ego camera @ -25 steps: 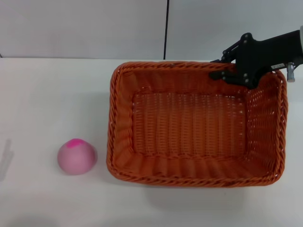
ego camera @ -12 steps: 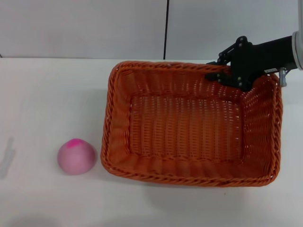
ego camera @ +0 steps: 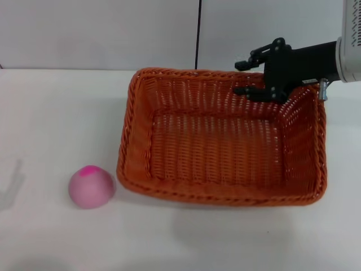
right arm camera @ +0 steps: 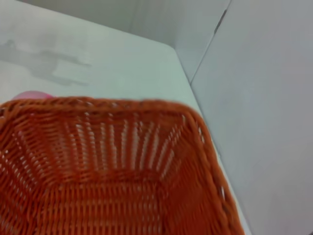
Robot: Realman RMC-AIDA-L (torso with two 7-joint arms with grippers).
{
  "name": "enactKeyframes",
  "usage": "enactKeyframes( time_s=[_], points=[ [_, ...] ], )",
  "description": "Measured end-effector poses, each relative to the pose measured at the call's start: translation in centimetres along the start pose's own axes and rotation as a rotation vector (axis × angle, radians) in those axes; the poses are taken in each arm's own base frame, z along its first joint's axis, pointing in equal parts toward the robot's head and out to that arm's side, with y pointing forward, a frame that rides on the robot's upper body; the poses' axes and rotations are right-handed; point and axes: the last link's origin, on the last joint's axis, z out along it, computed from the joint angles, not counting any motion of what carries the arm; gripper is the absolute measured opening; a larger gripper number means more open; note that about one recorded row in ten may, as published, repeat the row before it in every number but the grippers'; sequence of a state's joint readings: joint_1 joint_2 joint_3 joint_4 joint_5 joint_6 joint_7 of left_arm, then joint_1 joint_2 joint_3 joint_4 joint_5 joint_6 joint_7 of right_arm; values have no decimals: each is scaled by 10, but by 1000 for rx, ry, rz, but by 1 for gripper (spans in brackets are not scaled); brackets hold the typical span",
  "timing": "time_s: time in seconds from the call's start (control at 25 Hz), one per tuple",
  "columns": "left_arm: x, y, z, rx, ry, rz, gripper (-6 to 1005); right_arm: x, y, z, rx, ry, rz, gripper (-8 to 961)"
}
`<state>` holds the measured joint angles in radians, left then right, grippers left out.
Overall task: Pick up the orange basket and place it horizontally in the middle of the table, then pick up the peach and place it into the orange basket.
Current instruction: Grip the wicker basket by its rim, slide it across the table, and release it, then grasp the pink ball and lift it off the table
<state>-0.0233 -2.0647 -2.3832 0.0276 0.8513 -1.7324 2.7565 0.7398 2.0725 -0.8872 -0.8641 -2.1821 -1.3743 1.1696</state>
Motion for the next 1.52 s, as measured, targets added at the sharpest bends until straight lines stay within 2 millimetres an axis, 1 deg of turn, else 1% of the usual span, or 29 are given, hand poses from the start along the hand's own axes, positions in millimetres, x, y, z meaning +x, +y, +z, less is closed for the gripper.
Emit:
enactKeyframes(
  time_s=[0.04, 0.24, 0.36, 0.48, 0.6, 0.64, 0.68, 0.76, 0.8, 0.84, 0.92, 1.04, 1.2, 1.32, 1.52],
  points=[
    [0, 0, 0, 0, 0, 0, 723, 0, -1, 0, 6, -6, 3, 236],
    [0, 0, 0, -4, 0, 0, 715, -1, -1, -6, 36, -39, 15, 472],
    [0, 0, -1, -15, -6, -10, 710, -2, -1, -12, 73, -82, 34, 535],
    [3, 0, 1, -105, -28, -54, 705, 1, 5, -27, 141, -163, 92, 599],
    [10, -6, 3, -234, -76, -108, 700, 5, 18, -51, 241, -329, 191, 597],
    [10, -6, 3, -234, -76, -108, 699, 7, 23, -61, 286, -398, 228, 596],
    [14, -10, 4, -307, -109, -137, 697, 9, 26, -70, 323, -452, 257, 595],
    [18, -15, 8, -383, -160, -161, 694, 19, 38, -86, 406, -545, 336, 595],
    [18, -16, 10, -414, -186, -165, 693, 23, 42, -92, 434, -575, 362, 595],
    [16, -15, 14, -439, -210, -169, 691, 31, 51, -97, 466, -607, 405, 595],
    [9, -10, 21, -473, -254, -161, 688, 44, 66, -105, 520, -669, 466, 595],
    [-7, -1, 34, -495, -332, -136, 683, 60, 91, -114, 589, -769, 538, 595],
    [-31, 18, 54, -543, -451, -90, 677, 74, 116, -125, 649, -829, 589, 595],
    [-41, 29, 62, -601, -512, -57, 672, 80, 128, -133, 677, -853, 613, 595],
    [-46, 38, 64, -655, -547, -39, 664, 84, 136, -140, 705, -866, 624, 595]
  ],
)
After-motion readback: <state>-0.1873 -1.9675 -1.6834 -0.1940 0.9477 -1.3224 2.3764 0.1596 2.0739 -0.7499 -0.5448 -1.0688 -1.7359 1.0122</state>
